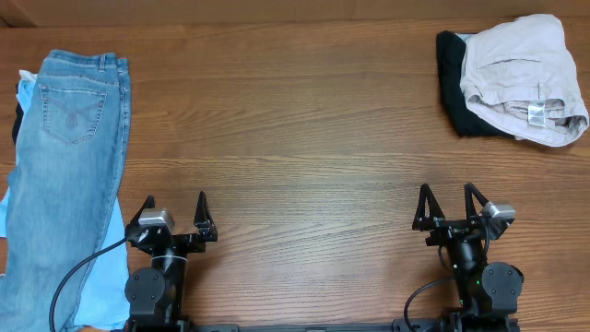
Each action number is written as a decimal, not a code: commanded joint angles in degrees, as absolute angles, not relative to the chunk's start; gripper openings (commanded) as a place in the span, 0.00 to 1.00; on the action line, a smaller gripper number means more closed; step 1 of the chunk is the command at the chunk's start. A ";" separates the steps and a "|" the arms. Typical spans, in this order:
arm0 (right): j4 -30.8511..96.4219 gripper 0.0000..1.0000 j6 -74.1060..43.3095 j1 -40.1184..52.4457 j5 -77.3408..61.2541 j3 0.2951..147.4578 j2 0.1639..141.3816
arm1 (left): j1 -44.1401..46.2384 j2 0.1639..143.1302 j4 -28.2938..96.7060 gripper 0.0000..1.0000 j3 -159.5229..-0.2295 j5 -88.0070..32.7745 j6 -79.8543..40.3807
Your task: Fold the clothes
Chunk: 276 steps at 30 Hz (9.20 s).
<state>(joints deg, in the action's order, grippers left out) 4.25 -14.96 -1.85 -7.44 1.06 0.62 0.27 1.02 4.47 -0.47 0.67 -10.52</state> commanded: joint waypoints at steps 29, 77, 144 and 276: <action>2.02 1.00 -14.50 -2.00 -16.88 21.91 22.79 | -0.01 9.41 16.73 1.00 -19.20 -4.51 -5.56; 39.75 1.00 1.34 7.09 -25.61 79.09 89.93 | -3.92 98.89 48.45 1.00 -103.26 12.05 -3.44; 36.56 0.99 -3.79 5.61 -25.61 80.51 90.19 | 21.02 138.23 70.54 0.04 -162.39 10.48 -3.81; 80.29 0.04 -8.47 -5.72 -28.58 141.45 97.12 | 7.62 105.67 81.32 0.56 -117.03 13.02 -15.86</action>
<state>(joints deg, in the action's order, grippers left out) 80.18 -9.67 -5.28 -26.28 140.25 96.62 12.56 105.97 87.70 -126.65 18.35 -13.63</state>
